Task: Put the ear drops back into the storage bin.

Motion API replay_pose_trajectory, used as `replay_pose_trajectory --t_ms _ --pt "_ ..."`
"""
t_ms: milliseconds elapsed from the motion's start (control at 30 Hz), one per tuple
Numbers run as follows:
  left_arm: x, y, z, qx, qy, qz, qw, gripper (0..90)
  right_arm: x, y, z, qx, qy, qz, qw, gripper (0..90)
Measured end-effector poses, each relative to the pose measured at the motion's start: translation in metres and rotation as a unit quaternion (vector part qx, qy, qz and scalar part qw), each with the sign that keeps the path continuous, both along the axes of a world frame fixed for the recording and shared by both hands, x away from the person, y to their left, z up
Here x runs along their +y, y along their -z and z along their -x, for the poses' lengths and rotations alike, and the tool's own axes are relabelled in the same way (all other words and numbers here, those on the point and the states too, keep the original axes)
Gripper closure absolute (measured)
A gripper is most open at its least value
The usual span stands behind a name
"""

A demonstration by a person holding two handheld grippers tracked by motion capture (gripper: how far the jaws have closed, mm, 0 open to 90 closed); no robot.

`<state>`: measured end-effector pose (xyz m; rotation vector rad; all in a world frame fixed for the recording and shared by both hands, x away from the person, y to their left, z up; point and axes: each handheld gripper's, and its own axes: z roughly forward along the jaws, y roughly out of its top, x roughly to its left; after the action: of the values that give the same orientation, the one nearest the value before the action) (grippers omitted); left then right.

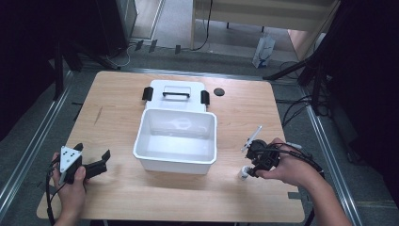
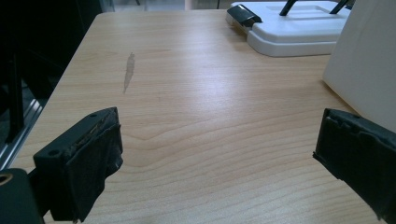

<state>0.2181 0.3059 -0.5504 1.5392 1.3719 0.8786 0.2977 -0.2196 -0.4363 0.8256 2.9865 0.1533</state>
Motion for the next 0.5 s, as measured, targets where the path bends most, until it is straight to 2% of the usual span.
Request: replay_pose_trajectory --t_ms 100,300,500 --pt "0.000 0.000 0.000 0.000 0.001 0.000 1.0000 1.6 0.003 0.003 -0.002 0.019 -0.004 -0.002 0.9998 60.0" --pt "0.000 0.000 0.000 0.000 0.001 0.000 1.0000 1.6 0.007 0.007 -0.006 0.015 0.007 0.000 0.9999 62.7" --pt "0.000 0.000 0.000 0.000 0.000 0.000 1.0000 1.7 0.013 0.016 -0.007 0.018 0.004 0.013 0.9998 67.2"
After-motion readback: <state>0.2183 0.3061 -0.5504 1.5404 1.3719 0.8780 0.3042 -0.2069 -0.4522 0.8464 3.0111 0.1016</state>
